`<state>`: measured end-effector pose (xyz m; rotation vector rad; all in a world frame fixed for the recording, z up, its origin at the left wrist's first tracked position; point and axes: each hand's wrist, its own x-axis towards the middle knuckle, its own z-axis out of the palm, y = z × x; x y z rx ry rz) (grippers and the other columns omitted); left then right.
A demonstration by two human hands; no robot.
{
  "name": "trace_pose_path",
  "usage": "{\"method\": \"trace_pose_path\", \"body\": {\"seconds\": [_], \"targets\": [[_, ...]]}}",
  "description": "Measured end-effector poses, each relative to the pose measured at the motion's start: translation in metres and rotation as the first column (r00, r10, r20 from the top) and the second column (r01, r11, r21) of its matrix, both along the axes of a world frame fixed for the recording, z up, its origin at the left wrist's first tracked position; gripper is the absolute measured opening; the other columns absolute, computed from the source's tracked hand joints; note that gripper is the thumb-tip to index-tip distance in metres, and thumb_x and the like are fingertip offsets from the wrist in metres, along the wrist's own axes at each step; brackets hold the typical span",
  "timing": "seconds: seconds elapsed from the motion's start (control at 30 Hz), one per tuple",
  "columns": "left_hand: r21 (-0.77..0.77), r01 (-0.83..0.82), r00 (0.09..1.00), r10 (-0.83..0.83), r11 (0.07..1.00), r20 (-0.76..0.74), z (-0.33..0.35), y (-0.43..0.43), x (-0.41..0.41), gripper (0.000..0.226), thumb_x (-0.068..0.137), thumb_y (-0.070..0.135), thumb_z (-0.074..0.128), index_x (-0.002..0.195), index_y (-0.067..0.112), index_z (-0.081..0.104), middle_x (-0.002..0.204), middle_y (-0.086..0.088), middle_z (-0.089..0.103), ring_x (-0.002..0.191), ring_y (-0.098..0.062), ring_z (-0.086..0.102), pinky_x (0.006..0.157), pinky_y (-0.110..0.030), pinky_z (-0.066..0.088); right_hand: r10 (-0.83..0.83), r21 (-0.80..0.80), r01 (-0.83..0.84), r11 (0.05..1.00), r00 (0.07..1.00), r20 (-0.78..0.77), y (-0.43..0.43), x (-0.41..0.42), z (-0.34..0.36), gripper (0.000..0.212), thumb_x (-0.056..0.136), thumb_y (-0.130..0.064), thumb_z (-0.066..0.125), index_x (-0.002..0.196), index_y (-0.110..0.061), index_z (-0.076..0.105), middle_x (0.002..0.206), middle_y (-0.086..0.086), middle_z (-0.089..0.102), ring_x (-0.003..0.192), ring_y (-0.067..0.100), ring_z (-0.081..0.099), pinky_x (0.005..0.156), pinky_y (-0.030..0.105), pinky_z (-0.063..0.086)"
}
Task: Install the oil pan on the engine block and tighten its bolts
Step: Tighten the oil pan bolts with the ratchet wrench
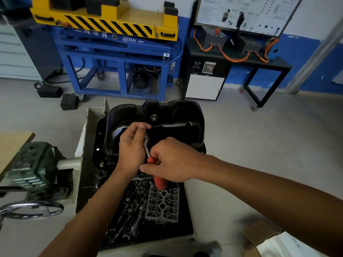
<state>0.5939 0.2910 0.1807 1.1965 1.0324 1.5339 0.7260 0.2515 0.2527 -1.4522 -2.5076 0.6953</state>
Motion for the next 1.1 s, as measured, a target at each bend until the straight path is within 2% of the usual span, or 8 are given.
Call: {"method": "trace_pose_path", "body": {"seconds": [0.1,0.23,0.3,0.57,0.73,0.93,1.03,1.1], "targets": [[-0.006,0.029,0.999,-0.029,1.0,-0.044,0.002,-0.001,-0.002,0.031,0.098,0.033,0.045,0.077,0.036,0.067,0.059,0.007,0.046,0.056,-0.009,0.038,0.053,-0.02,0.035,-0.013,-0.018,0.012,1.0,1.0,-0.006,0.003,0.007,0.001,0.048,0.089,-0.045,0.068,0.058,-0.011,0.054,0.048,0.001,0.05,0.04,0.013,0.043,0.053,0.04,0.05],[-0.029,0.128,0.989,-0.129,0.991,-0.072,0.001,0.0,-0.006,0.03,0.097,0.03,0.042,0.08,0.033,0.066,0.06,0.006,0.048,0.058,-0.009,0.042,0.055,-0.021,0.037,0.009,0.019,-0.011,1.0,0.995,0.099,0.007,0.017,0.007,0.039,0.083,-0.051,0.072,0.066,-0.016,0.066,0.05,-0.006,0.054,0.05,0.005,0.05,0.05,0.028,0.039],[-0.06,0.162,0.984,-0.166,0.985,-0.071,0.0,0.0,-0.01,0.028,0.096,0.032,0.042,0.082,0.033,0.066,0.06,0.007,0.048,0.057,-0.006,0.043,0.052,-0.019,0.037,-0.009,0.085,-0.004,0.996,0.987,0.158,0.012,0.024,0.013,0.032,0.08,-0.053,0.074,0.07,-0.022,0.07,0.052,-0.009,0.058,0.057,0.001,0.053,0.055,0.027,0.044],[-0.097,0.277,0.957,-0.283,0.956,-0.061,0.001,-0.004,-0.013,0.028,0.097,0.034,0.042,0.095,0.031,0.07,0.075,-0.002,0.049,0.066,-0.009,0.049,0.059,-0.019,0.046,-0.116,0.338,0.016,0.941,0.954,0.278,0.035,0.036,0.019,0.024,0.087,-0.048,0.07,0.083,-0.024,0.072,0.073,-0.006,0.062,0.069,0.018,0.06,0.056,0.03,0.044],[-0.097,0.329,0.943,-0.332,0.939,-0.013,0.002,-0.004,-0.015,0.034,0.098,0.03,0.043,0.115,0.03,0.073,0.053,0.01,0.035,0.048,-0.003,0.033,0.049,-0.014,0.035,-0.138,0.449,0.002,0.893,0.953,0.269,0.042,0.031,0.015,0.019,0.093,-0.041,0.064,0.098,-0.024,0.07,0.083,-0.007,0.049,0.083,0.024,0.06,0.061,0.034,0.04],[-0.067,0.272,0.962,-0.271,0.96,0.012,0.002,-0.007,-0.015,0.028,0.095,0.041,0.051,0.109,0.034,0.074,0.054,0.009,0.039,0.048,-0.006,0.034,0.047,-0.018,0.031,-0.157,0.475,0.033,0.88,0.962,0.225,0.031,0.031,0.008,0.024,0.092,-0.042,0.061,0.091,-0.019,0.067,0.081,-0.005,0.054,0.077,0.022,0.06,0.058,0.033,0.044],[-0.068,0.182,0.983,-0.183,0.981,-0.006,0.003,-0.009,-0.015,0.034,0.088,0.055,0.052,0.1,0.033,0.074,0.063,0.014,0.052,0.057,-0.001,0.047,0.051,-0.013,0.039,-0.133,0.403,0.05,0.914,0.975,0.18,0.022,0.032,0.013,0.031,0.089,-0.044,0.065,0.073,-0.018,0.065,0.064,-0.004,0.058,0.06,0.017,0.058,0.055,0.034,0.05],[-0.089,0.136,0.99,-0.138,0.987,-0.024,0.002,-0.008,-0.012,0.033,0.093,0.051,0.049,0.097,0.029,0.074,0.066,0.014,0.054,0.061,0.0,0.048,0.053,-0.013,0.04,-0.085,0.28,0.038,0.959,0.984,0.156,0.016,0.031,0.017,0.039,0.086,-0.047,0.068,0.06,-0.018,0.064,0.052,-0.003,0.058,0.049,0.011,0.055,0.051,0.03,0.049]]}}
